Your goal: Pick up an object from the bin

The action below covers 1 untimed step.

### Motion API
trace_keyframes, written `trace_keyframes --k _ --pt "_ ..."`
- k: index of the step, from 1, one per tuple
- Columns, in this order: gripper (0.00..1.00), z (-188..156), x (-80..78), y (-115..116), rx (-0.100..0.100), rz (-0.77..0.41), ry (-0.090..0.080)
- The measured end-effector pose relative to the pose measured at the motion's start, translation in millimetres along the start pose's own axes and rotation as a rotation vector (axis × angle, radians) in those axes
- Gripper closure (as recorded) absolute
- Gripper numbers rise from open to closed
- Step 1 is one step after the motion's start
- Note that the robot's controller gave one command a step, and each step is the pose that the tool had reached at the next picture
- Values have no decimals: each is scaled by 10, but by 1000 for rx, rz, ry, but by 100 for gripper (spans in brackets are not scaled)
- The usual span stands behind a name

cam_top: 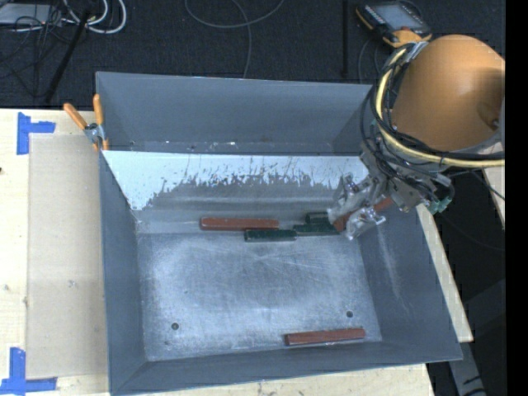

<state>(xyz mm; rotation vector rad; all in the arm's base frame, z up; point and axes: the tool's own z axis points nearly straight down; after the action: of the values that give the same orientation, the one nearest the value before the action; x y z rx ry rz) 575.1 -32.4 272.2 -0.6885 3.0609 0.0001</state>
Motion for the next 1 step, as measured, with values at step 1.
trace_keyframes --k 1 --pt "0 -19 -11 -6 3 0 -4"
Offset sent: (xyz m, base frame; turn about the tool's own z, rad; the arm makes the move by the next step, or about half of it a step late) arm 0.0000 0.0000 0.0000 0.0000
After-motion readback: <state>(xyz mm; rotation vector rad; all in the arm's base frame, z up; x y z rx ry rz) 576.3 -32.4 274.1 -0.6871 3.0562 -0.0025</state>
